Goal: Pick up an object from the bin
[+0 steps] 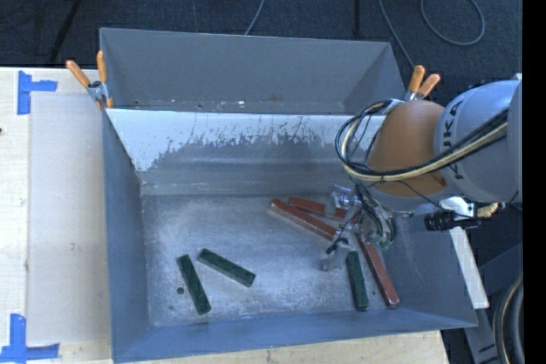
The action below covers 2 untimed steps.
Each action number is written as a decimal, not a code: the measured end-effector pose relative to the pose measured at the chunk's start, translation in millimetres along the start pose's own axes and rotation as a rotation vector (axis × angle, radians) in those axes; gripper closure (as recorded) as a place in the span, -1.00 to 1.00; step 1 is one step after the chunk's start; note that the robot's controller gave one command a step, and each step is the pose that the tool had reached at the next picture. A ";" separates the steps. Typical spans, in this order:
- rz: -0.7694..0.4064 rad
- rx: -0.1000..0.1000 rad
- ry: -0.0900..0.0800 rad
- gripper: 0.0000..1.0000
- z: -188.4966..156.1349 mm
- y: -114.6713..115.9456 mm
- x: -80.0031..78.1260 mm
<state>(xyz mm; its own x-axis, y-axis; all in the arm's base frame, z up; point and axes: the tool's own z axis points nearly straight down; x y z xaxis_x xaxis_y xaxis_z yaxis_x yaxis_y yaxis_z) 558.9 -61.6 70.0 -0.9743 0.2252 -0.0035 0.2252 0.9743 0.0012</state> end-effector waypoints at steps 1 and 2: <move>-0.004 0.001 0.001 -1.00 -0.3 0.5 -0.7; -0.006 0.000 -0.011 1.00 -4.3 1.0 -4.4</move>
Offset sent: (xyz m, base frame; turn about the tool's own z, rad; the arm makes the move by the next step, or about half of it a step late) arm 0.0000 0.0000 0.0000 0.0000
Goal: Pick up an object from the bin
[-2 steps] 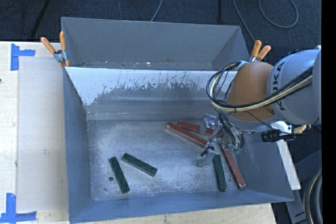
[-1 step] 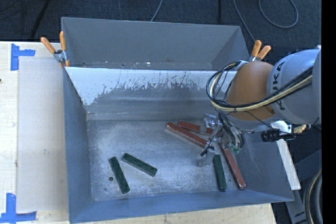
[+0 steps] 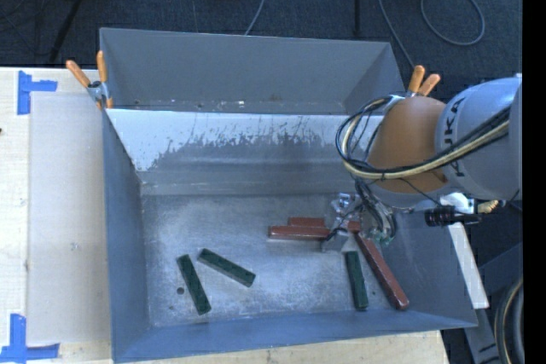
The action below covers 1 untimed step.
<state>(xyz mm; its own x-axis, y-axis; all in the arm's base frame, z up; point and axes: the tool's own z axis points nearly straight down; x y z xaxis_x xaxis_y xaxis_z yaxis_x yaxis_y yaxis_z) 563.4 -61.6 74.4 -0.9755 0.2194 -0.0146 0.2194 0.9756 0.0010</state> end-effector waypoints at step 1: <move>-0.005 0.000 0.006 1.00 -90.9 -0.2 -3.6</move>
Offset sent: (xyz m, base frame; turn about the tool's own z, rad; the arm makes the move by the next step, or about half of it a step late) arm 0.0001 -0.0001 0.0869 0.0000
